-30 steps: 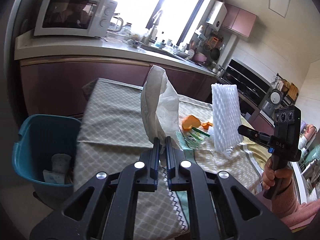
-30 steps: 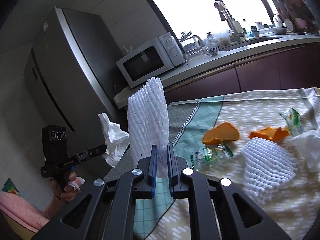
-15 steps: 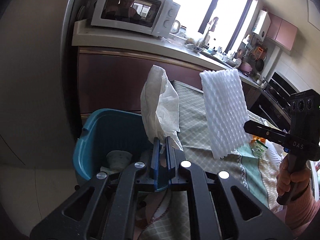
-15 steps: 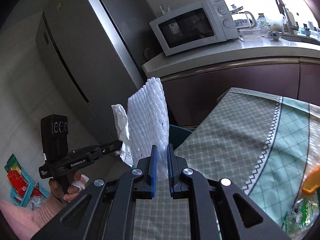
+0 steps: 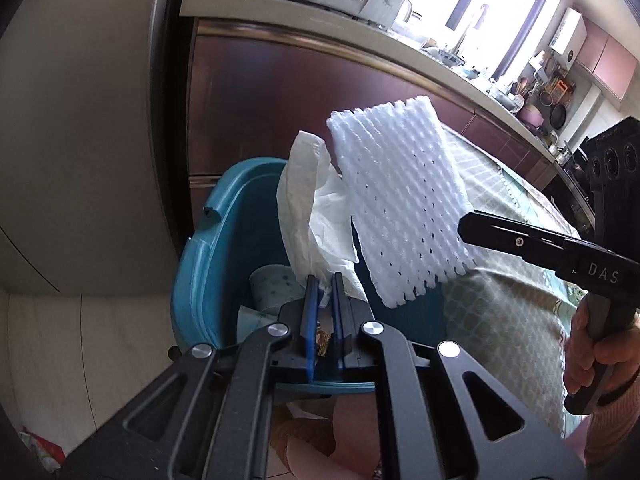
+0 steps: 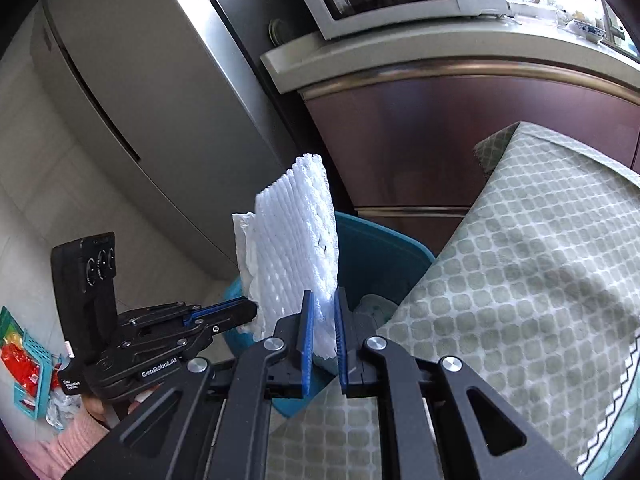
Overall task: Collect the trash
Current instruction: 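Open both tools to drop the tissue and foam net into the bin, then move both open tools back over the table toward the second foam net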
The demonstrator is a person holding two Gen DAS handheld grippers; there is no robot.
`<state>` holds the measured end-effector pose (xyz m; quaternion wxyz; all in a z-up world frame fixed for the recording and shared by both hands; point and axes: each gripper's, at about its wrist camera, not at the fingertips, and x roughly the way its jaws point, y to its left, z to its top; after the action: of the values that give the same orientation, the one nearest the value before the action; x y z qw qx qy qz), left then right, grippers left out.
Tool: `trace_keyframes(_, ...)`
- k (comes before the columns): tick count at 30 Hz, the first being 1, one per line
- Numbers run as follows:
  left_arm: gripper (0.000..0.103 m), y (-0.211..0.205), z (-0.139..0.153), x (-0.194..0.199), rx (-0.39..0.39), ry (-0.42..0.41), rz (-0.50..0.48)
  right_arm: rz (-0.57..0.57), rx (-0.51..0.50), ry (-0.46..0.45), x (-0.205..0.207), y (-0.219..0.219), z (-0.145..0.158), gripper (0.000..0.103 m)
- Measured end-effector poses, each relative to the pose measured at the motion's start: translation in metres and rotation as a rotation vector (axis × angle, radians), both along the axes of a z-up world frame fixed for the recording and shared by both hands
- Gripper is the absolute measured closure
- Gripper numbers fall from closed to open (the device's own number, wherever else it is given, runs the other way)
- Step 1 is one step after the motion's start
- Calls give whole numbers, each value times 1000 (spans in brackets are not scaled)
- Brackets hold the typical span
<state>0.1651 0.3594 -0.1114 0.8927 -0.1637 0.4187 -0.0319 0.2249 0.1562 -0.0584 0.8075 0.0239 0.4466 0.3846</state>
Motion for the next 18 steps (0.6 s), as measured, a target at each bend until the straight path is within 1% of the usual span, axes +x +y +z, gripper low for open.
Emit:
trace_keyframes(3, 94, 5, -13, 12, 2, 27, 4, -12, -29, 17, 7, 9, -7, 93)
trace_keyframes(5, 94, 5, -21, 15, -1, 41, 5, -23, -46, 26, 12, 13, -11, 90)
trace_keyframes(10, 94, 4, -32, 21, -10, 56, 9, -32, -66, 42, 16, 18, -21, 89)
trace_keyframes(12, 94, 1, -34, 19, -15, 52, 7, -34, -65, 46, 19, 19, -24, 89)
trace_keyframes(15, 94, -1, -34, 15, -18, 34, 3, -37, -57, 30, 16, 15, -23, 87)
trace_keyframes(18, 94, -13, -24, 8, -18, 5, -12, -40, -40, 19, 9, 2, -21, 85)
